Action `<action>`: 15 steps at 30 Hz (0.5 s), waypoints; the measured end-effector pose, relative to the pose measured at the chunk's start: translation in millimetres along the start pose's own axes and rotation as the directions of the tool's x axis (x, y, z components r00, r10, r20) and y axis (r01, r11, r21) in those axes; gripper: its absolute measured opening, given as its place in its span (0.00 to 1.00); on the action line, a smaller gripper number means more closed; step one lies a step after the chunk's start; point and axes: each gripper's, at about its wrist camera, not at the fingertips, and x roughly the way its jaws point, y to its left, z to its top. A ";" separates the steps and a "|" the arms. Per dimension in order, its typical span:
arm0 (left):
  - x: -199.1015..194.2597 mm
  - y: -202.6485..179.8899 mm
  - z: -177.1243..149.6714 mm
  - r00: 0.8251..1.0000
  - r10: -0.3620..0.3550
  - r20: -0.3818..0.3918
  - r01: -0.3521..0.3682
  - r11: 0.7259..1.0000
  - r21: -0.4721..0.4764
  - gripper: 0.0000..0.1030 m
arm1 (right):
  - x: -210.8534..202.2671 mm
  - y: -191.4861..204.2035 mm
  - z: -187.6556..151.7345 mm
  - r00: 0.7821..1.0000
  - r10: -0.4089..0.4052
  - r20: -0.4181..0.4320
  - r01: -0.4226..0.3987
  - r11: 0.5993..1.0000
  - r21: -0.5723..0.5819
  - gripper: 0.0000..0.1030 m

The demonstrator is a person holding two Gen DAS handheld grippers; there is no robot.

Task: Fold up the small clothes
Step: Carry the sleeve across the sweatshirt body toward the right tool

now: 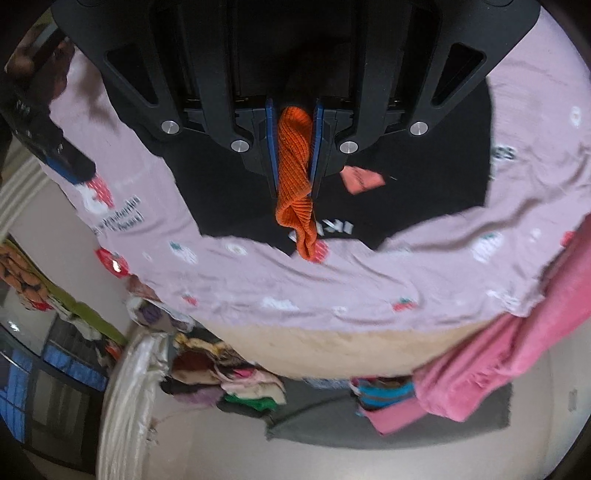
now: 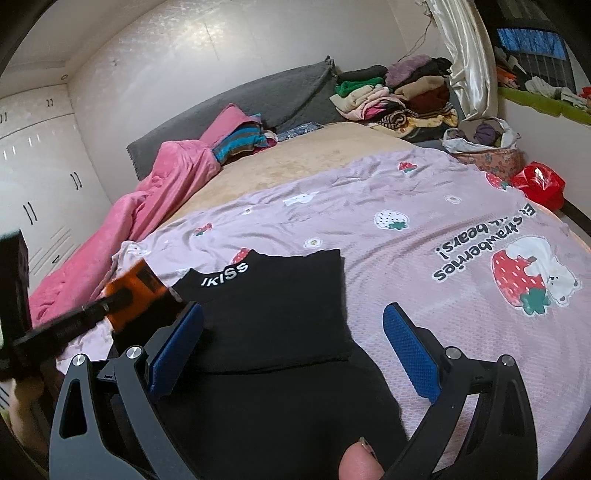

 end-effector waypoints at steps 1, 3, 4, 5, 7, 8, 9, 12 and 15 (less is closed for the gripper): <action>4.5 -2.2 -3.9 1.000 -0.011 -0.011 0.011 1.000 0.014 0.08 | 1.2 -0.8 -0.1 1.000 -0.002 -0.001 0.002 1.000 0.001 0.94; 11.6 -5.4 -9.1 0.999 -0.026 -0.034 0.026 0.999 0.026 0.08 | 3.4 -1.8 -0.1 1.000 -0.009 -0.006 0.009 1.000 0.004 0.94; 16.0 -6.3 -12.3 0.998 -0.039 -0.047 0.040 0.999 0.027 0.08 | 5.2 -2.3 -0.4 1.000 -0.010 -0.011 0.010 1.000 0.007 0.94; 18.6 -6.7 -13.9 0.997 -0.046 -0.053 0.048 0.999 0.025 0.08 | 6.8 -2.6 -0.8 1.000 -0.014 -0.015 0.014 1.000 0.009 0.94; 26.5 -7.6 -19.2 0.994 -0.074 -0.080 0.076 0.997 0.020 0.08 | 10.9 -3.6 -2.0 0.999 -0.020 -0.030 0.020 1.000 0.015 0.94; 30.1 -7.9 -22.1 0.992 -0.088 -0.093 0.090 0.996 0.016 0.11 | 12.9 -4.7 -2.6 0.999 -0.029 -0.038 0.029 0.999 0.020 0.94; 34.3 -8.9 -25.2 0.988 -0.104 -0.111 0.106 0.994 0.015 0.11 | 15.2 -5.9 -2.8 0.998 -0.035 -0.046 0.036 0.999 0.025 0.94; 44.0 -12.3 -33.8 0.980 -0.136 -0.145 0.141 0.990 0.021 0.20 | 20.9 -8.6 -3.5 0.997 -0.048 -0.065 0.050 0.998 0.036 0.94; 49.8 -15.1 -41.8 0.966 -0.194 -0.174 0.198 0.980 0.008 0.32 | 26.3 -9.7 -3.8 0.995 -0.058 -0.077 0.062 0.997 0.041 0.94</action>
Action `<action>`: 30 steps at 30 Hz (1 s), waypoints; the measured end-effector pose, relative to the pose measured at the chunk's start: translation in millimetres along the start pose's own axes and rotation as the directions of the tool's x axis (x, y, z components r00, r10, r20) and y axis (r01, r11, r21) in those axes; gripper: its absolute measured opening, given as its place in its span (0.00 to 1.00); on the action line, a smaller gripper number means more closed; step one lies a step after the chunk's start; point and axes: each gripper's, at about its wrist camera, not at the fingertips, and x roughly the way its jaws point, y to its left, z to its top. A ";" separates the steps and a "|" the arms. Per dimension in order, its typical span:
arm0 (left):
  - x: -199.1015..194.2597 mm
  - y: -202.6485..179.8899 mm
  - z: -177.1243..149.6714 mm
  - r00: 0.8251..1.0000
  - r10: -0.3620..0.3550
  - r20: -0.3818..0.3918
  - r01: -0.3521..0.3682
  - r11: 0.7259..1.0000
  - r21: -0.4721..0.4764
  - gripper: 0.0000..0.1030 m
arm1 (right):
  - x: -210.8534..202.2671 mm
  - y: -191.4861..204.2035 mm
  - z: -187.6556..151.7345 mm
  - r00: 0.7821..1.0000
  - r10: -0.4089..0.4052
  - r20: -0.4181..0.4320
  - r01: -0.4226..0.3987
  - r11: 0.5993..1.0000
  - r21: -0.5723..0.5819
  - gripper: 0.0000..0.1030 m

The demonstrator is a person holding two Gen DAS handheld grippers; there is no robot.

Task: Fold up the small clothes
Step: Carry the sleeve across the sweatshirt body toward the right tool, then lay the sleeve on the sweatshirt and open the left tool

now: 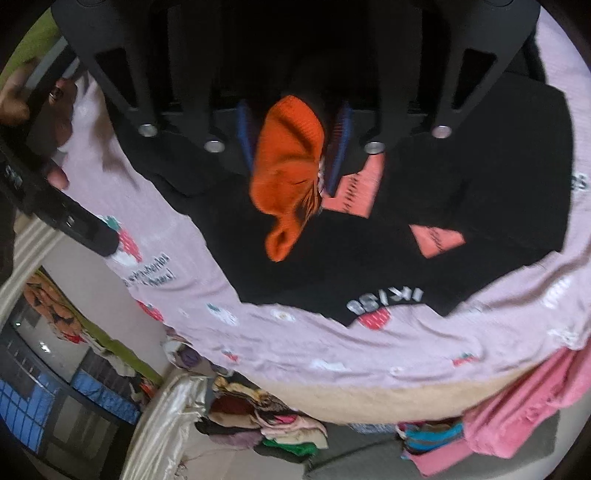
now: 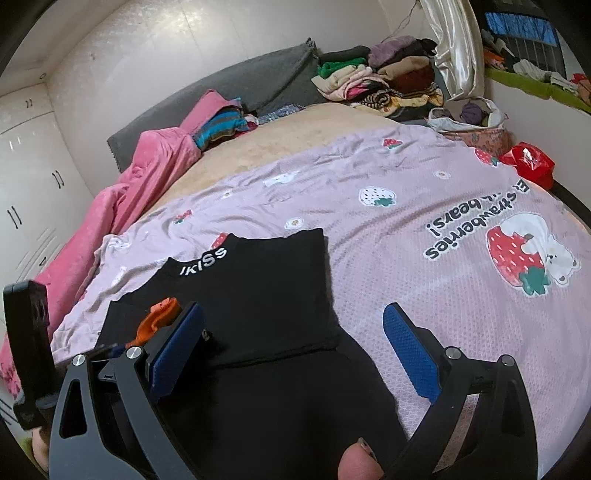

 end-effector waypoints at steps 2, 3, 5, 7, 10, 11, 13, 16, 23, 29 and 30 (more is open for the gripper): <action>0.8 -1.7 -3.1 1.000 -0.030 -0.004 0.030 1.000 0.002 0.38 | 2.9 -1.0 -0.4 1.000 0.001 -0.011 -0.001 1.000 0.005 0.94; 0.3 -2.2 -5.0 0.999 -0.046 -0.006 0.046 0.999 0.001 0.45 | 5.3 -1.2 -0.5 1.000 0.003 -0.018 -0.003 1.000 0.007 0.94; -4.9 0.5 -7.0 0.996 -0.087 0.007 0.087 0.996 -0.022 0.53 | 10.5 -1.7 -2.1 0.999 0.009 -0.038 -0.009 1.000 0.011 0.94; -13.0 6.0 -6.7 0.991 -0.128 0.029 0.130 0.990 -0.054 0.60 | 15.2 0.3 -4.8 0.998 0.017 -0.059 -0.017 1.000 0.003 0.94; -26.1 13.0 -2.8 0.988 -0.136 0.073 0.141 0.988 -0.070 0.66 | 22.6 7.4 -12.1 0.994 0.044 -0.098 -0.046 0.999 -0.023 0.91; -30.1 16.3 -0.6 0.991 -0.105 0.086 0.111 0.991 -0.069 0.67 | 24.7 10.4 -14.7 0.993 0.052 -0.111 -0.056 0.998 -0.036 0.86; -36.1 25.1 4.0 0.995 0.003 0.098 0.004 0.997 -0.073 0.69 | 32.0 17.3 -23.8 0.984 0.078 -0.160 -0.086 0.995 -0.047 0.82; -41.3 42.6 10.4 0.982 0.155 0.111 -0.144 0.985 -0.099 0.71 | 41.8 29.1 -36.7 0.967 0.121 -0.223 -0.133 0.990 -0.044 0.77; -56.7 92.5 11.7 0.948 0.288 0.139 -0.257 0.945 -0.201 0.78 | 71.6 52.4 -58.4 0.939 0.141 -0.314 -0.157 0.987 -0.026 0.56; -77.4 128.9 6.3 0.927 0.331 0.177 -0.270 0.916 -0.297 0.79 | 73.3 67.3 -64.1 0.943 0.137 -0.303 -0.167 0.983 -0.078 0.10; -81.3 134.2 4.9 0.922 0.342 0.183 -0.275 0.909 -0.313 0.79 | 69.2 70.4 -62.4 0.948 0.133 -0.290 -0.168 0.981 -0.100 0.10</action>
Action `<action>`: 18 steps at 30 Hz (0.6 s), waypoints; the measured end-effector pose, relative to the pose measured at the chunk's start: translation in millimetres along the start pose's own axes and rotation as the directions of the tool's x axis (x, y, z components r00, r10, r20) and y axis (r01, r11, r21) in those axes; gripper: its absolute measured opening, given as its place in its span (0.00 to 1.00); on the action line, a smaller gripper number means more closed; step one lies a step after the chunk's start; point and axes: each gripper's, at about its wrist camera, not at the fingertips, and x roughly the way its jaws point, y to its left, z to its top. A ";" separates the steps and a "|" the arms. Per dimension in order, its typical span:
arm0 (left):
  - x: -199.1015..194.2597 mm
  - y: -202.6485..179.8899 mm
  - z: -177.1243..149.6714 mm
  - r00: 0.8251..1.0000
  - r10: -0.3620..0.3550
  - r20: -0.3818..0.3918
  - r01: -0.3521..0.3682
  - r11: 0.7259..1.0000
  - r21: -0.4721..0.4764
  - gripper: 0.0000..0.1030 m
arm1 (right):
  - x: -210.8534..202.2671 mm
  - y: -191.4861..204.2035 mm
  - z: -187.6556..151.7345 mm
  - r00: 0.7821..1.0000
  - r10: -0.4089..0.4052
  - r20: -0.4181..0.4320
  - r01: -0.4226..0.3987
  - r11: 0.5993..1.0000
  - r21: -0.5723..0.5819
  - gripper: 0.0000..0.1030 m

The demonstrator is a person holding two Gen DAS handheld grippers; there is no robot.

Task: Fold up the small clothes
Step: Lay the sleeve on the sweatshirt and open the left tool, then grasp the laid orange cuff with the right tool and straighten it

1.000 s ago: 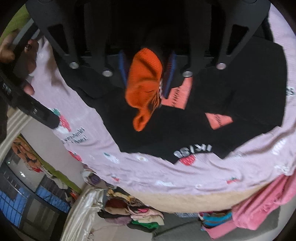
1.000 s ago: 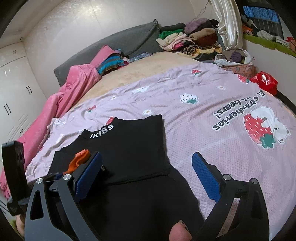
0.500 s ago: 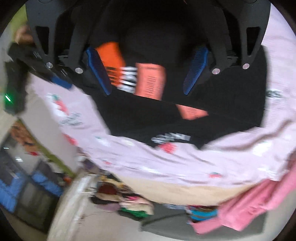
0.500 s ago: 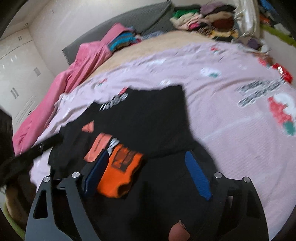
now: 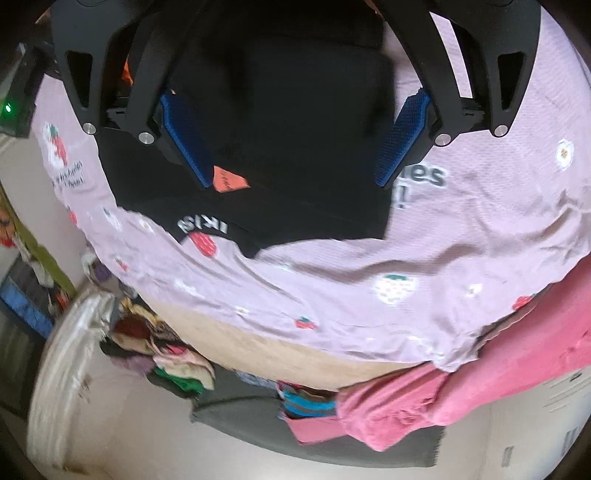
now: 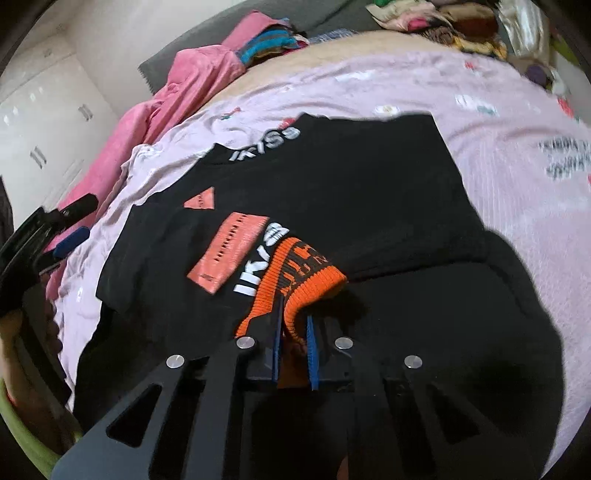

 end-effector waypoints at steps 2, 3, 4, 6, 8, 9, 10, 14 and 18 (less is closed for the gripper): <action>-4.1 11.5 2.7 1.000 0.018 0.012 -0.018 0.999 -0.034 0.79 | -11.3 10.4 7.6 0.999 0.004 0.048 -0.001 0.998 -0.060 0.09; -5.4 16.1 3.4 1.000 0.019 0.013 -0.018 0.999 -0.049 0.79 | -17.7 16.5 13.3 0.997 0.008 0.071 -0.001 0.996 -0.094 0.09; -7.3 21.7 5.3 1.000 0.016 0.016 -0.015 0.997 -0.074 0.79 | -22.9 22.3 20.1 0.996 0.011 0.090 0.001 0.992 -0.127 0.08; -12.0 28.7 8.4 0.999 0.012 0.035 -0.008 0.995 -0.102 0.79 | -35.6 35.4 37.5 0.991 0.029 0.133 -0.002 0.980 -0.198 0.08; -15.1 31.6 10.2 0.998 0.025 0.051 -0.019 0.994 -0.107 0.79 | -48.3 43.7 53.6 0.984 0.048 0.172 -0.004 0.969 -0.246 0.08; -16.5 32.1 10.9 0.998 0.024 0.055 -0.018 0.994 -0.106 0.79 | -55.7 47.2 61.9 0.979 0.058 0.198 -0.002 0.963 -0.269 0.08; -17.0 31.8 11.1 0.998 0.023 0.059 -0.017 0.994 -0.105 0.79 | -60.2 48.6 68.0 0.974 0.063 0.216 0.002 0.959 -0.285 0.08; -15.8 24.3 8.8 0.999 0.012 0.050 -0.008 0.997 -0.076 0.79 | -63.0 44.9 83.3 0.965 0.000 0.262 0.090 0.939 -0.331 0.08; -9.7 11.7 3.9 0.999 0.020 0.035 -0.019 1.000 -0.024 0.79 | -48.2 26.9 81.0 0.967 -0.057 0.247 0.136 0.938 -0.318 0.08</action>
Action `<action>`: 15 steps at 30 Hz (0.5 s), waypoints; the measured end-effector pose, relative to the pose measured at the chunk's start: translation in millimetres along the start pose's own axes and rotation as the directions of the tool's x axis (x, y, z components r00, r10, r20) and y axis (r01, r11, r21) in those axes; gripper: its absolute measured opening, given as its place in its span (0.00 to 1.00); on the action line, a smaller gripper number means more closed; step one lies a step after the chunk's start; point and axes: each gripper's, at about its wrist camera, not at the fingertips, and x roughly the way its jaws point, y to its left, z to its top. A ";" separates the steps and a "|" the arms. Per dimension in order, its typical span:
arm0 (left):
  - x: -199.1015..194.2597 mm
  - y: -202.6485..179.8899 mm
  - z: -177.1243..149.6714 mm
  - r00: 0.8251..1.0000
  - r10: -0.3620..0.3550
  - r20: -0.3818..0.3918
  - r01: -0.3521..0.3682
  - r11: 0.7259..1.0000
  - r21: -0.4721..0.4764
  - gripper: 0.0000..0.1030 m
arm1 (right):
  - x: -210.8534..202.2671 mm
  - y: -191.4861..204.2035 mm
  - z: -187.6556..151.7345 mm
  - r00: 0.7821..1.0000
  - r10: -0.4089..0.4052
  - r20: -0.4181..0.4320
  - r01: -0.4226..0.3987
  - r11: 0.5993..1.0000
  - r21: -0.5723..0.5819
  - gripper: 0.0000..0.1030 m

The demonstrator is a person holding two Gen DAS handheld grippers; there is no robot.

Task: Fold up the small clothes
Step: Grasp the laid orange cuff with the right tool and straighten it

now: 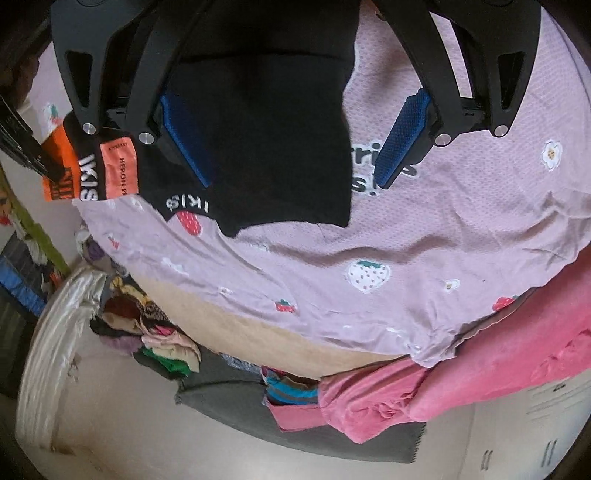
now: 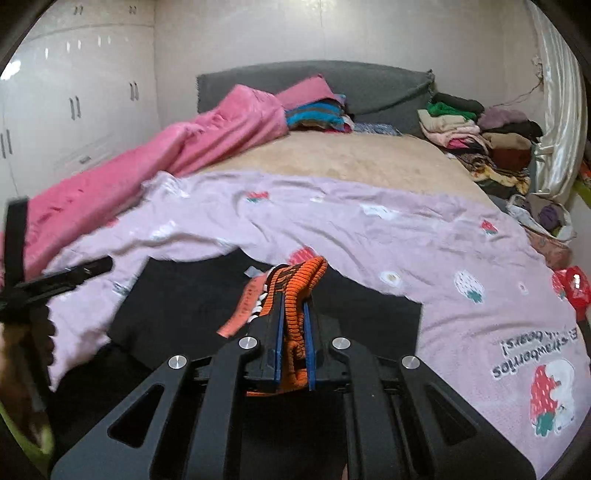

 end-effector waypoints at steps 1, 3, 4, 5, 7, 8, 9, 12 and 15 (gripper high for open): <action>2.1 -3.6 -1.7 1.000 0.001 -0.005 -0.001 1.000 0.017 0.79 | 2.6 -2.3 -3.4 1.000 -0.004 -0.006 0.004 1.000 0.006 0.08; 6.8 -9.7 -5.4 1.000 0.003 -0.018 -0.002 0.999 0.046 0.79 | 7.6 -9.3 -12.0 1.000 -0.014 -0.021 0.015 0.999 0.029 0.08; 9.0 -12.8 -7.2 1.000 0.001 -0.025 0.001 0.998 0.059 0.79 | 9.3 -9.3 -14.4 0.999 -0.021 -0.025 0.021 0.999 0.032 0.08; 10.5 -15.0 -8.6 1.000 -0.001 -0.028 0.003 0.998 0.069 0.79 | 11.6 -10.4 -17.7 0.999 -0.029 -0.031 0.030 0.999 0.034 0.08; 13.1 -21.4 -12.6 0.999 0.007 -0.034 -0.004 0.995 0.099 0.79 | 16.4 -12.8 -24.1 0.998 -0.041 -0.047 0.043 0.998 0.038 0.08; 14.2 -22.7 -12.9 0.999 0.009 -0.037 -0.005 0.995 0.104 0.79 | 19.0 -13.9 -26.7 0.997 -0.047 -0.055 0.049 0.998 0.041 0.08; 15.2 -24.3 -13.9 0.999 0.006 -0.041 -0.002 0.994 0.110 0.79 | 21.6 -14.5 -28.9 0.997 -0.054 -0.062 0.056 0.998 0.040 0.08; 19.6 -28.0 -16.6 0.998 0.008 -0.055 -0.001 0.992 0.126 0.79 | 26.0 -16.2 -34.1 0.994 -0.073 -0.080 0.077 0.996 0.044 0.08; 24.3 -33.7 -18.8 0.998 0.011 -0.068 -0.001 0.990 0.143 0.79 | 29.7 -18.0 -37.3 0.992 -0.082 -0.094 0.087 0.995 0.053 0.08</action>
